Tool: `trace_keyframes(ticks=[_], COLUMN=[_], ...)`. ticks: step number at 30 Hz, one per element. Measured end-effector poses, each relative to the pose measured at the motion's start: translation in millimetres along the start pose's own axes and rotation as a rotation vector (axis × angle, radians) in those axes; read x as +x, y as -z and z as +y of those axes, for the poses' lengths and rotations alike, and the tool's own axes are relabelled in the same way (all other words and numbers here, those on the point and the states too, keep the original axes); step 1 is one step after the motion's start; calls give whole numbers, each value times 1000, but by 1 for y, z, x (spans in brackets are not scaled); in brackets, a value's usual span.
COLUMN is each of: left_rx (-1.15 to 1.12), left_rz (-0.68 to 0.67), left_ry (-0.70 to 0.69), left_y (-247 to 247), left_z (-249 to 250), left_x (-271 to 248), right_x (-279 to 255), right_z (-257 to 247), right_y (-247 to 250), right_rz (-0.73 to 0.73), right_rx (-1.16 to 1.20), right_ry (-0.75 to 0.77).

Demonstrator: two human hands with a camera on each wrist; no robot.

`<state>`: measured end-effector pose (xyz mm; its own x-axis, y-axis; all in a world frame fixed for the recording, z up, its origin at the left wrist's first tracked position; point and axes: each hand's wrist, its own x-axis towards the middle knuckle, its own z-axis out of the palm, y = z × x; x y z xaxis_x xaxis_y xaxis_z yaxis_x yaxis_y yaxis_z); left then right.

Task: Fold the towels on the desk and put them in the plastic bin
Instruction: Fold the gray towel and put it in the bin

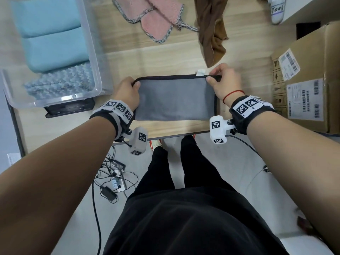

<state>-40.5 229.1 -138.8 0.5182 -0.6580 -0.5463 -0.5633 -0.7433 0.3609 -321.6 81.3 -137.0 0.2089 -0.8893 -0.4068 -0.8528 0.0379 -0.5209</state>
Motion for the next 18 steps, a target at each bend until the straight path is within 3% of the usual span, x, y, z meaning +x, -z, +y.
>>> trace_keyframes(ticks=[4, 8, 10, 13, 16, 18], left_rx=[87, 257, 358, 346, 393, 431], left_rz=[9, 183, 227, 88, -34, -46], left_ry=[24, -101, -199, -378, -399, -372], left_y=[3, -4, -8, -20, -37, -46], left_z=[13, 32, 47, 61, 64, 62], left_x=[-12, -29, -38, -46, -56, -61], right_x=[-5, -22, -31, -39, -46, -48], right_z=[4, 1, 0, 1, 0, -1], right_y=[2, 10, 11, 3, -5, -10], right_rz=[109, 234, 185, -6, -61, -90], right_rx=[-206, -224, -147, -160, -163, -141], right_ry=[-4, 25, -22, -185, -242, -259])
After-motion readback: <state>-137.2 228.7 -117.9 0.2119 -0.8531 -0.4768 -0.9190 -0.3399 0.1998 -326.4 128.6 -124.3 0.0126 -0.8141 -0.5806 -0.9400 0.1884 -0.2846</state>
